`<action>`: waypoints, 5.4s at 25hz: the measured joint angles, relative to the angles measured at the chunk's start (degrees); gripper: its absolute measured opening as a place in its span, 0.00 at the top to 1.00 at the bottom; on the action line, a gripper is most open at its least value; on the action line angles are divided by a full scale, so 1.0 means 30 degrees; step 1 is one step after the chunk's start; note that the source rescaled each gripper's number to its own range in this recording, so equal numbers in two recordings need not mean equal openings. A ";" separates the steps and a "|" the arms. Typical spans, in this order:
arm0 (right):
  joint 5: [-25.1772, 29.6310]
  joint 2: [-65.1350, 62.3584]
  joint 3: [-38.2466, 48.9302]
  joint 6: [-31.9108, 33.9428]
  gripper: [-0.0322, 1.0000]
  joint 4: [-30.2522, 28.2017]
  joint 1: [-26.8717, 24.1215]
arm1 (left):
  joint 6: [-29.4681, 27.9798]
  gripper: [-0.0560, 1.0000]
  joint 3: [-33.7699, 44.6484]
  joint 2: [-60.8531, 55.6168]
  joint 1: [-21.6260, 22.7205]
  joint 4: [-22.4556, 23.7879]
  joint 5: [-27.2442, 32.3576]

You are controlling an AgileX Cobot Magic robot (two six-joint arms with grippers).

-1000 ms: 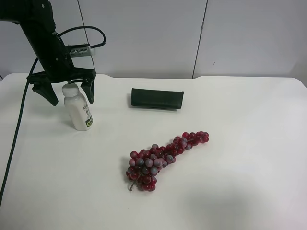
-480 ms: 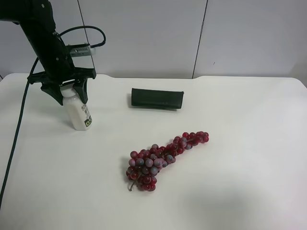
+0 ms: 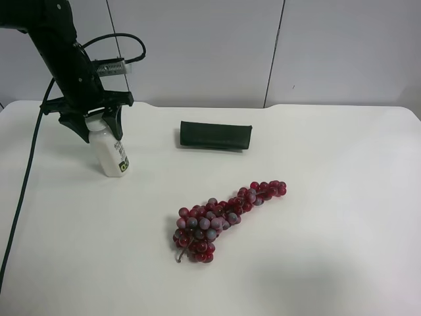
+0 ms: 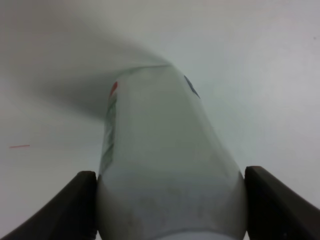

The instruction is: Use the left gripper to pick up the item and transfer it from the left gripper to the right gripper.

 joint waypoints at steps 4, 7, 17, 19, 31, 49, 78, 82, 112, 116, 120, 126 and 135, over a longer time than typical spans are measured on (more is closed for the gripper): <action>0.0000 0.0000 0.0000 0.0000 0.02 0.0000 0.0000 | 0.0305 0.92 -0.1083 0.0103 0.0000 -0.0642 0.1401; 0.0000 0.0000 0.0000 0.0000 0.02 0.0000 0.0000 | 0.0478 0.92 -0.1814 0.0051 0.0000 -0.1332 0.1867; 0.0000 0.0000 0.0000 0.0000 0.02 0.0000 0.0000 | 0.1059 0.92 -0.2189 -0.1605 0.0000 -0.3417 0.1999; 0.0000 0.0000 0.0000 0.0000 0.02 0.0000 0.0000 | 0.1112 0.92 -0.2189 -0.2119 -0.0242 -0.3705 0.1999; 0.0000 0.0000 0.0000 0.0000 0.02 0.0000 0.0000 | 0.1398 0.92 -0.2189 -0.4076 -0.2950 -0.4692 0.2081; 0.0000 0.0000 0.0000 0.0000 0.02 0.0000 0.0000 | 0.3693 0.92 0.3301 -0.7289 -0.4217 -0.9197 0.2015; 0.0000 0.0000 0.0000 0.0000 0.02 0.0000 0.0000 | 0.5797 0.92 0.5772 -0.9503 -0.4217 -1.2102 0.1881; 0.0000 0.0000 0.0000 0.0000 0.02 0.0000 0.0000 | 0.6040 0.92 0.5772 -0.9503 -0.4217 -1.2259 0.1898; -0.3710 1.3888 -0.5845 -0.7298 0.02 0.5338 0.4626 | 0.6209 0.92 0.5772 -0.9503 -0.4217 -1.3261 0.1988; -0.5113 1.6617 -0.6610 -0.8871 0.02 0.5342 0.7324 | 0.6225 0.92 0.5772 -0.9503 -0.4217 -1.3261 0.1988; -0.6497 1.8830 -0.6946 -1.0234 0.02 0.5360 1.0171 | 0.6225 0.92 0.5772 -0.9503 -0.4217 -1.3261 0.1988; -0.8696 2.1078 -0.6945 -1.0954 0.02 0.5378 1.3434 | 0.6206 0.92 0.5772 -0.9503 -0.4217 -1.3261 0.1988; -1.1033 2.2813 -0.6945 -1.3549 0.02 0.6774 1.3770 | 0.6206 0.92 0.5772 -0.9503 -0.4217 -1.3261 0.1988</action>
